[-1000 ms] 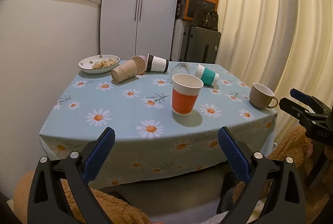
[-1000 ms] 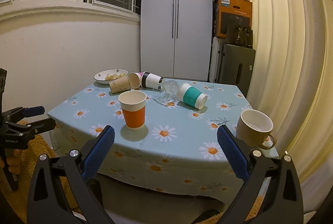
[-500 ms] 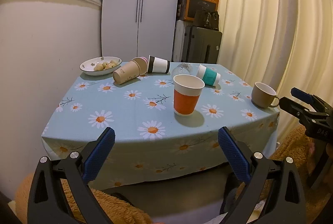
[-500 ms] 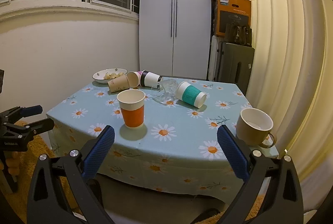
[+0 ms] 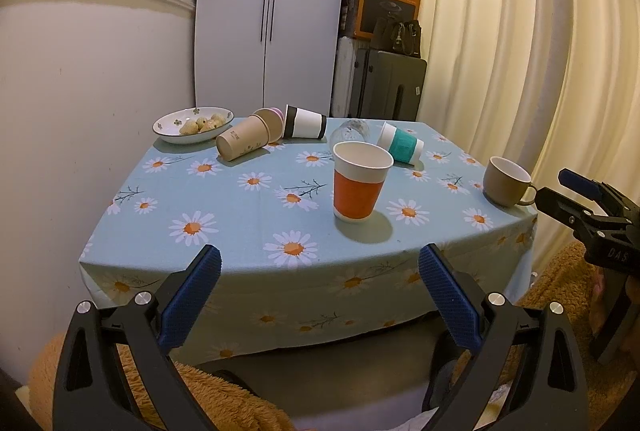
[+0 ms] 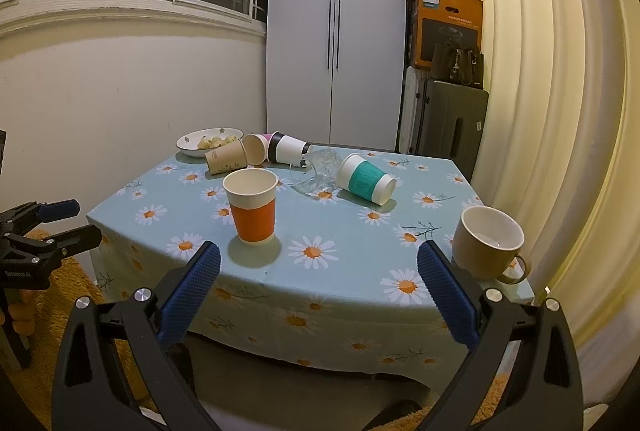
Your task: Flip cup upright
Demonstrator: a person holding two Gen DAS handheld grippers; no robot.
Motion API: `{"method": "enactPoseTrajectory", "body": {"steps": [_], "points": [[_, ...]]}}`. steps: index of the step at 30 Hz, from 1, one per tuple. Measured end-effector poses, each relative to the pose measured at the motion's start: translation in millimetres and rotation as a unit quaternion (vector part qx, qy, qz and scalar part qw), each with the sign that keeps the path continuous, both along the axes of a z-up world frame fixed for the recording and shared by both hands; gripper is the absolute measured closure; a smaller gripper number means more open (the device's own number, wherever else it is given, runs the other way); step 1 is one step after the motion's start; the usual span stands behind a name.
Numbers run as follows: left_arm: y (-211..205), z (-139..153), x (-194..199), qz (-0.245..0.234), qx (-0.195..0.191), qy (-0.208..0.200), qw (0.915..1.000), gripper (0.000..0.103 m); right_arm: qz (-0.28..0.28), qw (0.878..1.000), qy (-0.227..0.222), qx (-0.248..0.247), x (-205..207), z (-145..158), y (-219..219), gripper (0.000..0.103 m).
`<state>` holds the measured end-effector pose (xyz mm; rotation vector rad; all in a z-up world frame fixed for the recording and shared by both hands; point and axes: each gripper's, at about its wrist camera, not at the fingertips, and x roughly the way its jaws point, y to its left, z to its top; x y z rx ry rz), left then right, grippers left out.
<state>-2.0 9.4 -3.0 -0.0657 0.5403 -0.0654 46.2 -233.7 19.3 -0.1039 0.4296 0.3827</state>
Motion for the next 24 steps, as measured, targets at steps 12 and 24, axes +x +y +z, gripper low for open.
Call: {"method": "enactPoseTrajectory", "body": {"steps": [12,24], "points": [[-0.3,-1.0,-0.3,-0.001,0.001,0.000,1.0000,0.007,0.000,1.000,0.002,-0.001,1.0,-0.9,0.0,0.005],[-0.8,-1.3,-0.8,-0.002,0.002,0.001,1.0000,0.007,0.000,1.000,0.003,-0.002,1.6,-1.5,-0.5,0.005]]}}
